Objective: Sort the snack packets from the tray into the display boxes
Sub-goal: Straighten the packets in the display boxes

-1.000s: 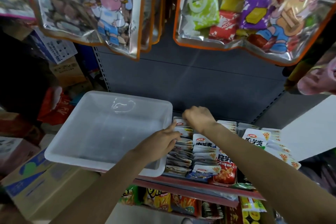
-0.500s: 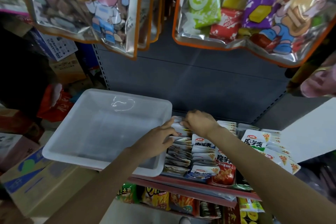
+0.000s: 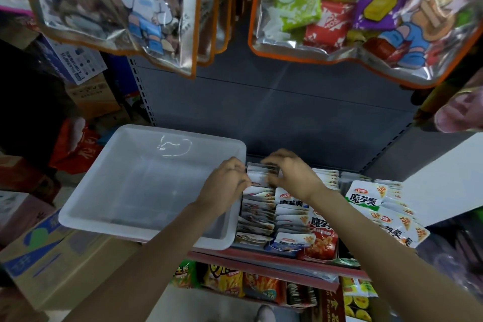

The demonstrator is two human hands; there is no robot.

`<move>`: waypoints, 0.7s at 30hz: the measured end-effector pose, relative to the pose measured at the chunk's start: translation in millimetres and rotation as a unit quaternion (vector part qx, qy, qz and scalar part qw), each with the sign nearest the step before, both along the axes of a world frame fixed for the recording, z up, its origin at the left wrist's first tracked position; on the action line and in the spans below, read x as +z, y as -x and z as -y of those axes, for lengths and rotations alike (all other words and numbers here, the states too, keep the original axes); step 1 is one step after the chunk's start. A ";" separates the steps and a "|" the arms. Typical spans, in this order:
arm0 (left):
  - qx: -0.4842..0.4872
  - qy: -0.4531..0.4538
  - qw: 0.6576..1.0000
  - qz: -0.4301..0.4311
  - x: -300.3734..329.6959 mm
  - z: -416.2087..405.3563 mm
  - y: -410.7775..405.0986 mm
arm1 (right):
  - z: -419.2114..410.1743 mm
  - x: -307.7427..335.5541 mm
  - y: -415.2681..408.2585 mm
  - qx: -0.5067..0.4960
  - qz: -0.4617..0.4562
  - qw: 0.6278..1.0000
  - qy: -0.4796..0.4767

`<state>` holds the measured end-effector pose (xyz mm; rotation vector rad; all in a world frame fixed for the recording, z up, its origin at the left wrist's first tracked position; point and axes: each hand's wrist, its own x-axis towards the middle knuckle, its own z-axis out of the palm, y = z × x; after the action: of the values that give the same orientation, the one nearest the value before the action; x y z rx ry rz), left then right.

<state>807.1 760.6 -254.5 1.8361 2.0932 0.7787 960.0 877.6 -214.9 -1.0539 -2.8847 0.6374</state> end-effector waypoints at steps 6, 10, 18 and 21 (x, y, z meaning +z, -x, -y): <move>0.036 0.055 0.990 -0.128 4.9 -24.7 -9.2 | 2.1 6.9 6.6 -0.010 0.035 0.999 0.005; -0.002 -0.035 0.999 -0.016 7.9 -12.4 -5.5 | 7.3 6.7 17.3 -0.013 0.110 0.992 -0.066; -0.094 0.053 0.993 0.042 15.4 10.4 -2.7 | 16.7 -3.4 19.1 -0.031 0.102 0.980 -0.169; -0.128 0.084 0.988 0.003 18.9 13.7 -5.2 | 22.2 -4.1 18.6 -0.058 0.078 0.977 -0.191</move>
<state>812.3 746.9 -235.7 1.9532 1.8075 0.5256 941.4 855.4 -219.0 -1.2420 -2.8711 -0.0096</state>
